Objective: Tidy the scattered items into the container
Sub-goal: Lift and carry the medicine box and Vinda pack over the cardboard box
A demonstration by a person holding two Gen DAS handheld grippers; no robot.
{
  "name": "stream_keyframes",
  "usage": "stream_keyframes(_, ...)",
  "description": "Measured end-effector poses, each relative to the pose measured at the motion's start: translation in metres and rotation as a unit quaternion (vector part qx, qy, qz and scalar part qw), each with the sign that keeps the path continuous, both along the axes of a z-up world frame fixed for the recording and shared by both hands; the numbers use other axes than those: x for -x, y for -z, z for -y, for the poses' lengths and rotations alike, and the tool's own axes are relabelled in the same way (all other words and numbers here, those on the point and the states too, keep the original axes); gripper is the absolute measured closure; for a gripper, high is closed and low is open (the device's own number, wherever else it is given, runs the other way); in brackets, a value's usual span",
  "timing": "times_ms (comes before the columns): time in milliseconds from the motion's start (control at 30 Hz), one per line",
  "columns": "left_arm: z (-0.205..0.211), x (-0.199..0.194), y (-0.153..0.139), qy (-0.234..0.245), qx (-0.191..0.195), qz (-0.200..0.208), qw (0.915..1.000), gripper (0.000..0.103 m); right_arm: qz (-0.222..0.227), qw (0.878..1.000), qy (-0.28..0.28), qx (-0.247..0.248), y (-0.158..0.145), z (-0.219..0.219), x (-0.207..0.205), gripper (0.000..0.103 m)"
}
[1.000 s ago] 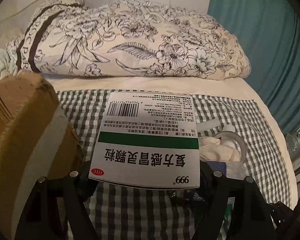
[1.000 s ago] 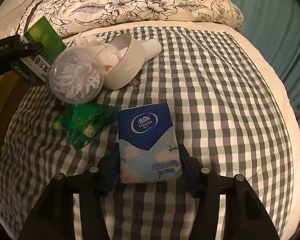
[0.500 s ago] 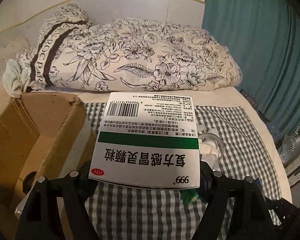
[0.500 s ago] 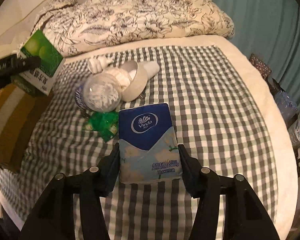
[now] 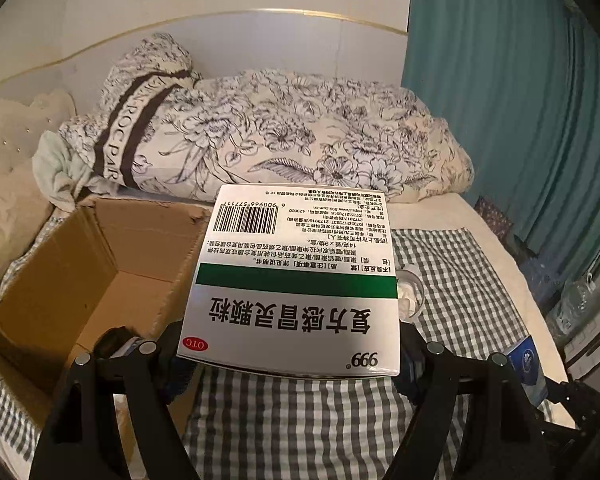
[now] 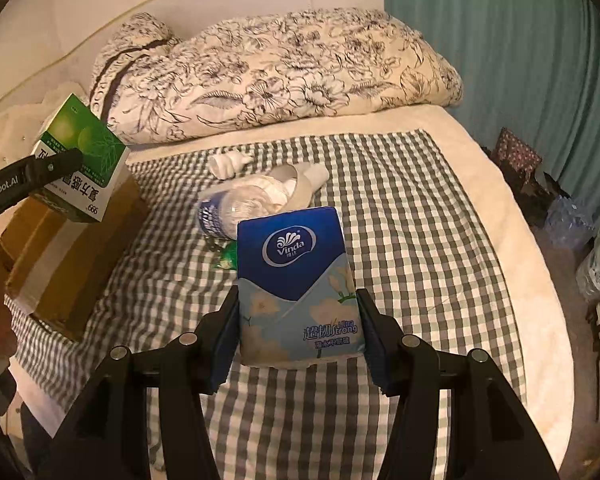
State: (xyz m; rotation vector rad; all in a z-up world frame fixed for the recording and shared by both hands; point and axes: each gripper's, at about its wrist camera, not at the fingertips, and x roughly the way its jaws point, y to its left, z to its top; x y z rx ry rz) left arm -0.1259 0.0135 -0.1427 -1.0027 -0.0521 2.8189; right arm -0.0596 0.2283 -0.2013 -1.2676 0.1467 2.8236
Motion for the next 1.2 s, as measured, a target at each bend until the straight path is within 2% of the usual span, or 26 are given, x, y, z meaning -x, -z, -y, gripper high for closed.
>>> stream_keyframes(433,0.026,-0.043,-0.036,-0.014,-0.003,-0.028,0.9995,0.023,-0.056,0.998,-0.019,-0.01,-0.059,0.031,-0.023,0.049)
stream_keyframes(700,0.045,-0.061,-0.055,-0.026,0.004,-0.043,0.9987,0.023,-0.079,0.996,-0.038,-0.005,-0.082,0.053,-0.03,0.049)
stream_keyframes(1200,0.112,-0.075,-0.076,-0.079,0.01,-0.058,0.9952,0.023,-0.117,0.99,-0.082,-0.001,-0.122,0.115,-0.01,0.049)
